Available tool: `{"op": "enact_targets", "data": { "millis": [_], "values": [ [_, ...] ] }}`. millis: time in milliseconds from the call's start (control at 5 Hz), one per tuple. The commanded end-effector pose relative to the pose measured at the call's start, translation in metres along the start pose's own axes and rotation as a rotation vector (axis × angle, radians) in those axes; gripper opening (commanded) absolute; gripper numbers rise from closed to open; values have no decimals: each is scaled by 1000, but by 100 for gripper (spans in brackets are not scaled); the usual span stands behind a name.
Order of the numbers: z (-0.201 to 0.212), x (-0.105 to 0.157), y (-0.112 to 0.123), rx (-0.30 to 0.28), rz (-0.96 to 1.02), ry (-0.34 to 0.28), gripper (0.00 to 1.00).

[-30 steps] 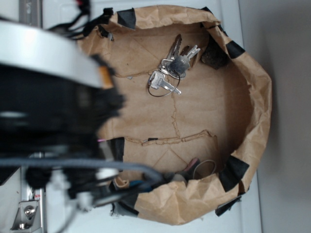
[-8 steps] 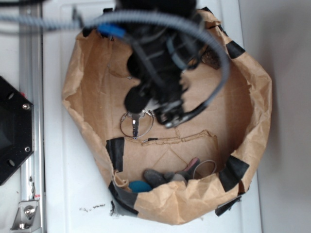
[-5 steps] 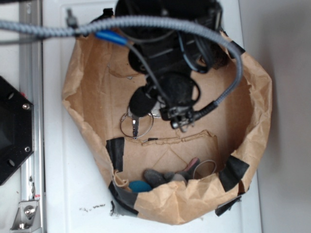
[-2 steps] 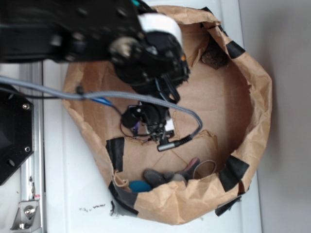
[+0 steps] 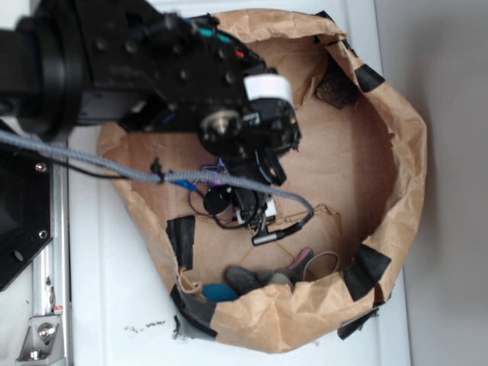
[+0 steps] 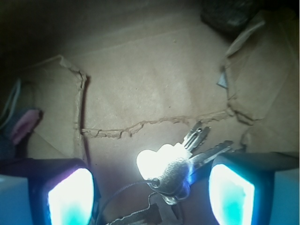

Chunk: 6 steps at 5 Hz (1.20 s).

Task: Grab the silver keys.

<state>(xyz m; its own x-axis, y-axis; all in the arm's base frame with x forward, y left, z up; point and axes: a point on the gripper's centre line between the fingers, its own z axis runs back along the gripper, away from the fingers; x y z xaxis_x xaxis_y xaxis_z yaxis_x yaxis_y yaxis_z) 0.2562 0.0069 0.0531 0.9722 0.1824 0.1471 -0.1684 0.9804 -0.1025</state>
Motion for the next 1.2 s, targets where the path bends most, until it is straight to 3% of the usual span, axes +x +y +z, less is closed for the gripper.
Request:
{"op": "enact_targets", "data": {
  "millis": [0,200,600,1000],
  "values": [
    [-10,-11,-10,25,99,-45,100],
    [-15,-19,-20,10,101,-34,100],
    [-39,-26,-10,126,198,-11,100],
    [-45,-33,-1,116,208,25,100]
  ]
}}
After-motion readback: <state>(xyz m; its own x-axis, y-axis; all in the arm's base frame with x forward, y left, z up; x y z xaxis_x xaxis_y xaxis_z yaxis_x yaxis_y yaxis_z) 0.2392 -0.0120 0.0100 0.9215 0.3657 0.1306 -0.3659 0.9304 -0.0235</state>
